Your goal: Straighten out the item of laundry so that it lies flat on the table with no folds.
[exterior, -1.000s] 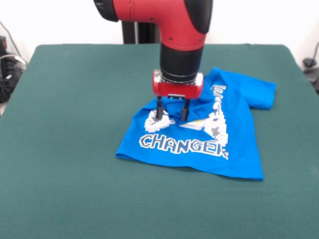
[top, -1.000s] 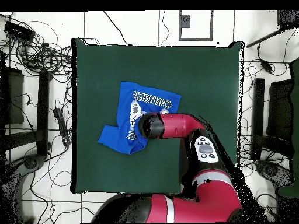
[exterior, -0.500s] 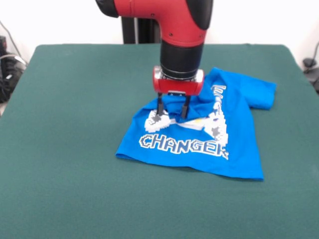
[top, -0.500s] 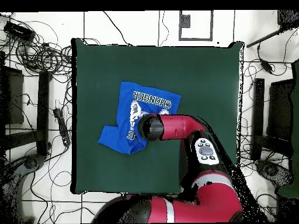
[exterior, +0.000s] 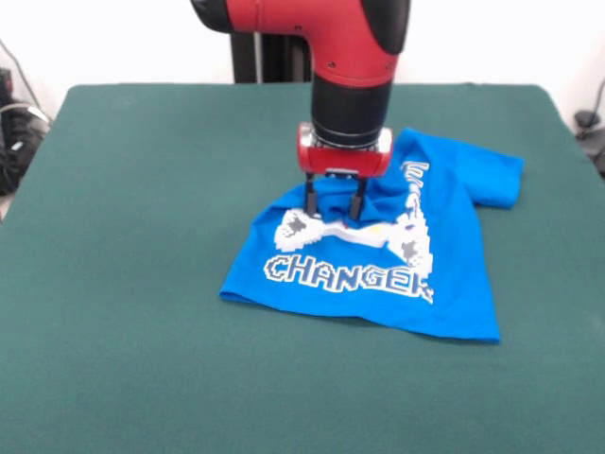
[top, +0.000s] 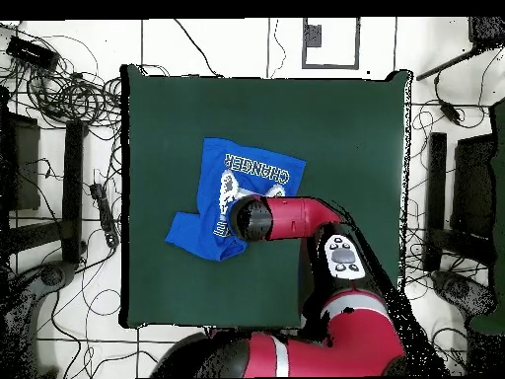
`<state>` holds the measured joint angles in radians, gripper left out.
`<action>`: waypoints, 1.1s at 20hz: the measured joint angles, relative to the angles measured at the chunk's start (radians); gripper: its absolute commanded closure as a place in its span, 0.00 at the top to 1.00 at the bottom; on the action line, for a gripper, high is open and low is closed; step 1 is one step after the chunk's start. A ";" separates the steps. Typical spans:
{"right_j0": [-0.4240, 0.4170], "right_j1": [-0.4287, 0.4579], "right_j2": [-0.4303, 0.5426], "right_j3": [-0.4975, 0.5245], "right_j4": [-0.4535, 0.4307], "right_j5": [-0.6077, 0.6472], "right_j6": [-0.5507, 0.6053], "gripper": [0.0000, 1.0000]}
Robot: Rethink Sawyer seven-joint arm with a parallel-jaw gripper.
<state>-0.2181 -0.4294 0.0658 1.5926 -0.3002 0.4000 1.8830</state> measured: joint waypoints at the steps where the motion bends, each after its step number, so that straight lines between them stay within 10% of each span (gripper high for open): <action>1: 0.003 0.000 0.000 0.000 0.000 0.000 0.000 1.00; 22: 0.027 -0.003 0.000 0.024 0.000 -0.011 0.000 1.00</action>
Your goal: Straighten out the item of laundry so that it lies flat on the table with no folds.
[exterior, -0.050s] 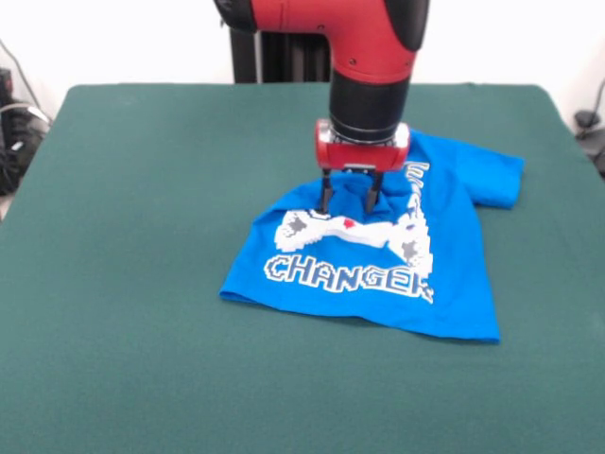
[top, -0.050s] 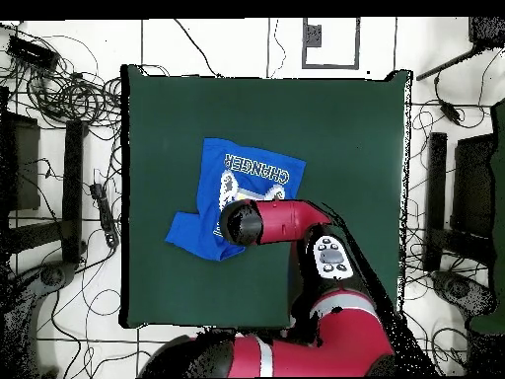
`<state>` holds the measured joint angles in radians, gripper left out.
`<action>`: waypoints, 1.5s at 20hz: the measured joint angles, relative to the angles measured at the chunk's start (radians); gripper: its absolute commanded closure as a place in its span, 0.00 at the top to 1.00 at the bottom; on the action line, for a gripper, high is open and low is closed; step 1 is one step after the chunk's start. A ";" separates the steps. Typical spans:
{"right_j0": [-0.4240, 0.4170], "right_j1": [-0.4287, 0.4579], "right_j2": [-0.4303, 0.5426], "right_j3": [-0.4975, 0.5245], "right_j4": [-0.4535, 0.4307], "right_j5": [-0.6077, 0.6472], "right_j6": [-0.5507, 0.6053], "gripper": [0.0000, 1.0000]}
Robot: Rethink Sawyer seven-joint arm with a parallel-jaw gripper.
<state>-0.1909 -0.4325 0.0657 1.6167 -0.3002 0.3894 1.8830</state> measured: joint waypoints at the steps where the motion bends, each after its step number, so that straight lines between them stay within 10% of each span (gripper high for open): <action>1: 0.000 0.000 0.000 0.001 0.000 -0.001 0.000 1.00; 6: 0.000 -0.001 0.000 0.002 0.000 -0.005 0.000 1.00; 7: 0.000 -0.001 0.000 0.004 0.000 -0.015 0.000 0.00; 30: -0.026 -0.007 0.020 0.027 -0.008 -0.052 0.000 0.00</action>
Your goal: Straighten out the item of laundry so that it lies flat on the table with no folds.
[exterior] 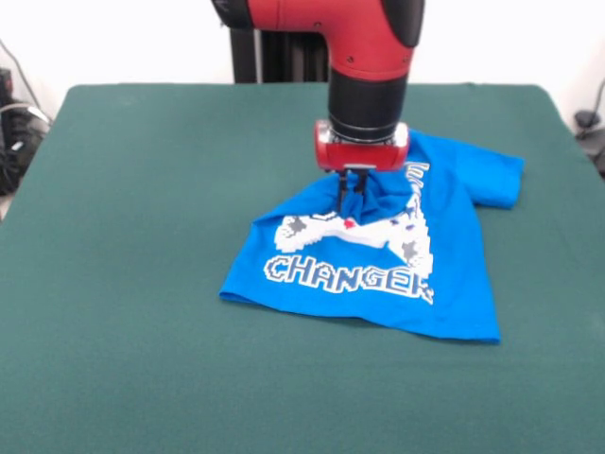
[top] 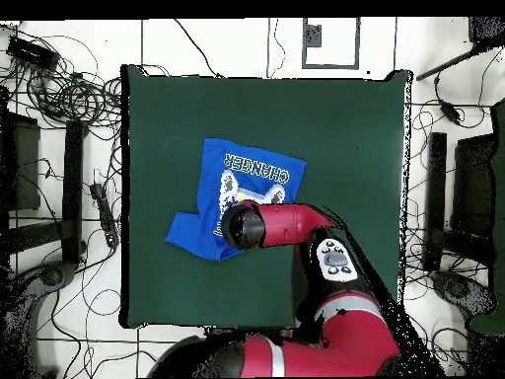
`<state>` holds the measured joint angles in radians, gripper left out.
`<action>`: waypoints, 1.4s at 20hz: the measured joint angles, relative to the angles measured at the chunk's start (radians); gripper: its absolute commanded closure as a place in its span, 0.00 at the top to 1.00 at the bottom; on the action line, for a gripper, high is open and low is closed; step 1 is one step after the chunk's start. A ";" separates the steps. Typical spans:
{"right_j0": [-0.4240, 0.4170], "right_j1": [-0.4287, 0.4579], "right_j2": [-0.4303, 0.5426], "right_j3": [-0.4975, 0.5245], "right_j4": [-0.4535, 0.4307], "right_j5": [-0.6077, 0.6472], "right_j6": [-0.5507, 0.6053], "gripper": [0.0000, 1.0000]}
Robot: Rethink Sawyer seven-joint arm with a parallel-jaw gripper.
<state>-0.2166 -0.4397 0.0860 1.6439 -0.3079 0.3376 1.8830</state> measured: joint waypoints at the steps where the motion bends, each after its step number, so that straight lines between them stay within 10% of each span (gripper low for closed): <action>1: -0.008 -0.003 0.006 0.004 0.000 0.000 0.000 0.00; 28: -0.145 -0.040 0.125 0.052 -0.070 0.017 0.000 0.00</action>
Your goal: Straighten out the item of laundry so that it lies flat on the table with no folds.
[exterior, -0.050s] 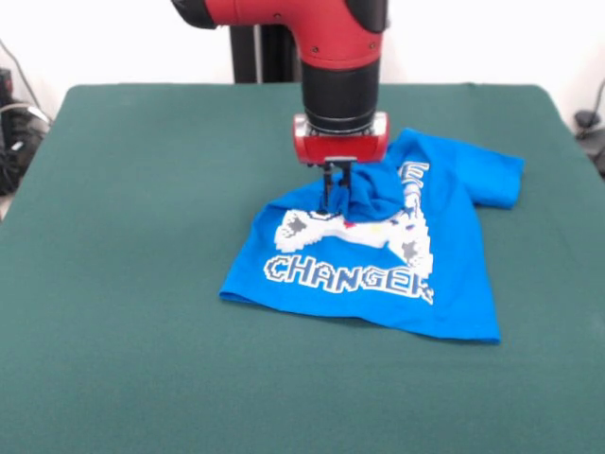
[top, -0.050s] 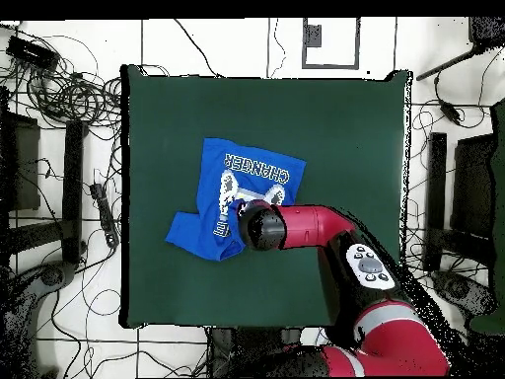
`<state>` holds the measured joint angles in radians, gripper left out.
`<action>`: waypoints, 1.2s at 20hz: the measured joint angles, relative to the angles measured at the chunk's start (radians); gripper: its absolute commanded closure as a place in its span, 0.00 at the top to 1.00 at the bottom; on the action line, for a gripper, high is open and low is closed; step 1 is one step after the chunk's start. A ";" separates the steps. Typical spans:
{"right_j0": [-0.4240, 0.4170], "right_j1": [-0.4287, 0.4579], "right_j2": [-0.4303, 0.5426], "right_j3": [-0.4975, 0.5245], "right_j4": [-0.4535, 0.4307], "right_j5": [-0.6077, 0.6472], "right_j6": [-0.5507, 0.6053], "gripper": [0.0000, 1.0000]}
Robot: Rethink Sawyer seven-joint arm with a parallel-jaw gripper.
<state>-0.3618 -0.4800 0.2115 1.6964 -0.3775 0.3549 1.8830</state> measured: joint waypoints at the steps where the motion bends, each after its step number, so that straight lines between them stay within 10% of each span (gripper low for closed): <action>1: 0.000 -0.001 0.001 0.002 0.000 0.002 0.000 0.00; 24: -0.082 -0.113 0.062 0.083 -0.014 0.110 0.000 0.00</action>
<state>-0.4442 -0.5929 0.2732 1.7790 -0.3915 0.4647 1.8830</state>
